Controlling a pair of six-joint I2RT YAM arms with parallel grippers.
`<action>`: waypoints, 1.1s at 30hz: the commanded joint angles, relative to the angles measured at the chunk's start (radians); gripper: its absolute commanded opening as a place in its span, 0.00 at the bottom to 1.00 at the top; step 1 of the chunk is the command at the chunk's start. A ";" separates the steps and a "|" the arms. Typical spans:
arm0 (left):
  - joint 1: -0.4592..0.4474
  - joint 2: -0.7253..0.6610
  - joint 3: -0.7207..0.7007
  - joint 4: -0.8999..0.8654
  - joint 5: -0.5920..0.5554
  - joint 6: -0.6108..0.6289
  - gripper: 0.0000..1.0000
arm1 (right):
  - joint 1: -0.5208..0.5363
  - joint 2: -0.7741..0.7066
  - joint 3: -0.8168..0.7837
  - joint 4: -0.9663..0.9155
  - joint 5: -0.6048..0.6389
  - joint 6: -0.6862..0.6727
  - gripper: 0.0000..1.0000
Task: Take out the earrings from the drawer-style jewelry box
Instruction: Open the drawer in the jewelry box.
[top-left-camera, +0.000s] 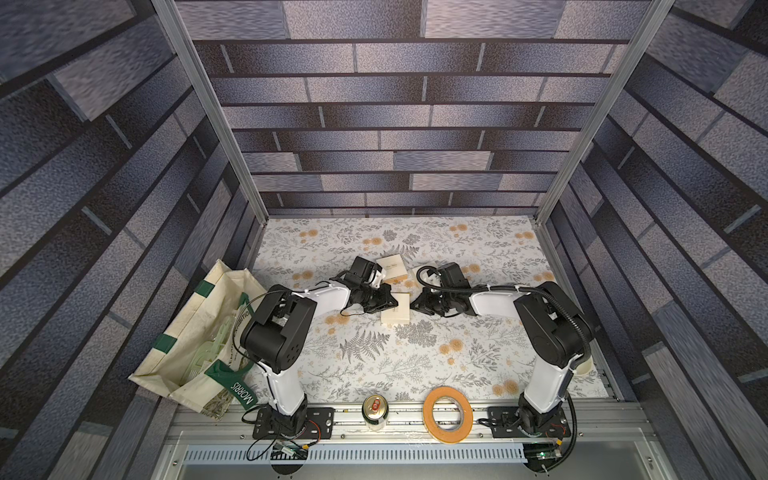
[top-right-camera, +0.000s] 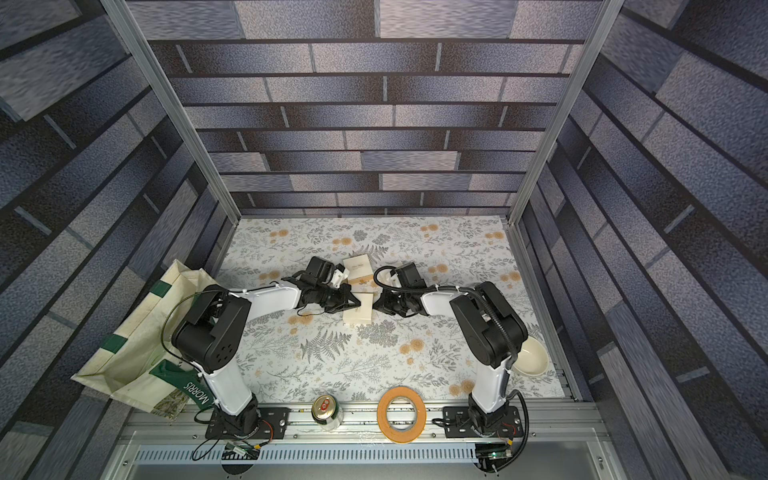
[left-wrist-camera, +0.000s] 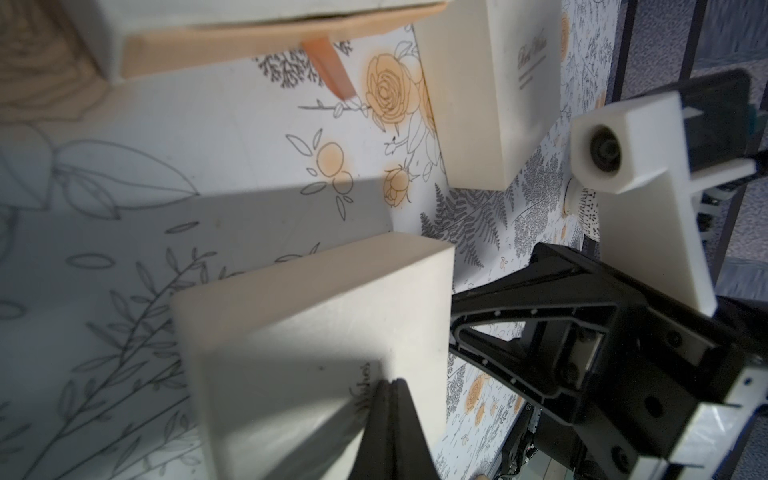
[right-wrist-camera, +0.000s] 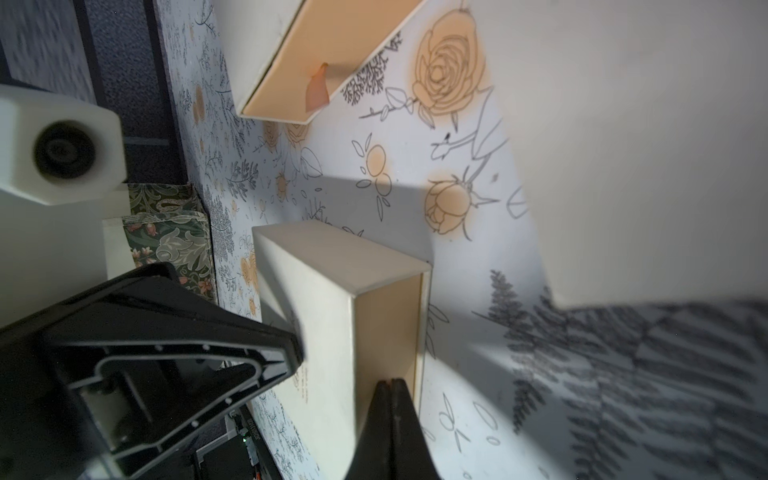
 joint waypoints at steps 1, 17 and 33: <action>-0.004 0.036 -0.021 -0.053 -0.025 -0.004 0.00 | 0.009 0.013 -0.005 0.025 -0.011 0.001 0.00; 0.001 0.033 -0.024 -0.073 -0.051 -0.002 0.00 | 0.009 0.028 -0.003 0.021 -0.011 0.002 0.00; 0.001 0.045 -0.002 -0.079 -0.050 -0.008 0.00 | 0.009 -0.031 -0.026 -0.006 0.032 -0.020 0.00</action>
